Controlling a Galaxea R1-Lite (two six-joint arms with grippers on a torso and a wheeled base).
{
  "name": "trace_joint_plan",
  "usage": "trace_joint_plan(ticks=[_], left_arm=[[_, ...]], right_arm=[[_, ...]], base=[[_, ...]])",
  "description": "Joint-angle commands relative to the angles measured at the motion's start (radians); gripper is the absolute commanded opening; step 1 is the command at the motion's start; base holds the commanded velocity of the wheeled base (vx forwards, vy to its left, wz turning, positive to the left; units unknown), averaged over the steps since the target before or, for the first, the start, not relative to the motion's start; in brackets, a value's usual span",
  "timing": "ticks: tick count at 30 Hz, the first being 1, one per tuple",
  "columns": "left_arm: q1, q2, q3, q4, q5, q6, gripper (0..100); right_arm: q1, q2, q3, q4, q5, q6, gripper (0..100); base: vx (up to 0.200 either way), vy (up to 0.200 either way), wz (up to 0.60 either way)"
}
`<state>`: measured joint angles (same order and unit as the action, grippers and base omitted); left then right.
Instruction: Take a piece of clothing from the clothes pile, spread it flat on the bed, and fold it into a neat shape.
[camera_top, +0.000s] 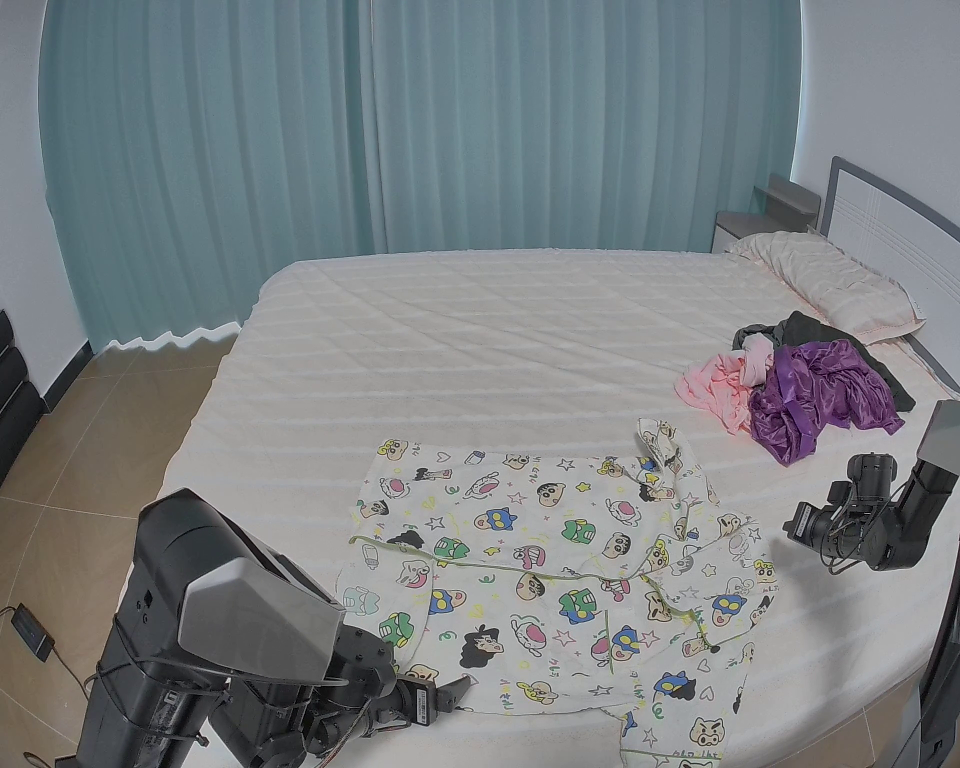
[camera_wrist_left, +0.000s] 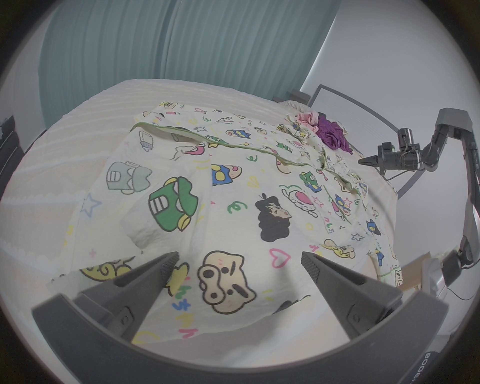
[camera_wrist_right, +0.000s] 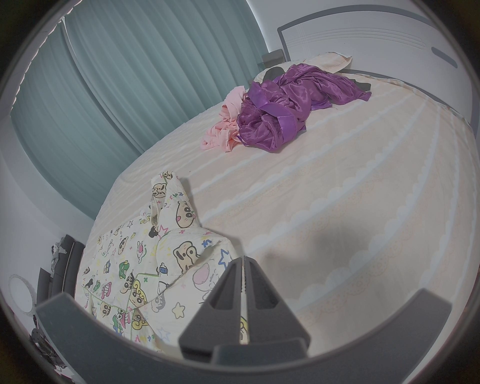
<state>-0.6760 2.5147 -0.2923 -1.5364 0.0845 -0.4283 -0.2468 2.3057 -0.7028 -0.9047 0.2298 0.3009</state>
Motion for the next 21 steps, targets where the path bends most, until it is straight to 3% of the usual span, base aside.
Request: trace_joint_plan(ticks=[1,10,12,18,21], left_arm=[[-0.008,0.004,0.027,-0.033,-0.003,-0.006,100],[-0.019,-0.007,0.045,-0.034,-0.020,-0.040,100],[-0.019,-0.034,0.042,-0.034,-0.023,-0.096,100],[-0.039,-0.057,0.081,-0.034,-0.121,-0.138,100],[-0.043,-0.054,0.075,-0.034,-0.121,-0.138,100]], right_arm=[[0.000,0.003,0.000,0.000,0.000,0.000,0],[0.000,0.003,0.000,0.000,0.000,0.000,0],[0.000,0.003,0.000,0.000,0.000,0.000,0],[0.000,0.003,0.000,0.000,0.000,0.000,0],[0.000,0.003,0.002,0.000,0.000,-0.002,0]], base=[[0.000,0.000,0.00],[0.000,0.000,0.00],[0.000,0.000,0.00],[0.000,0.000,0.00],[0.000,0.000,0.00]])
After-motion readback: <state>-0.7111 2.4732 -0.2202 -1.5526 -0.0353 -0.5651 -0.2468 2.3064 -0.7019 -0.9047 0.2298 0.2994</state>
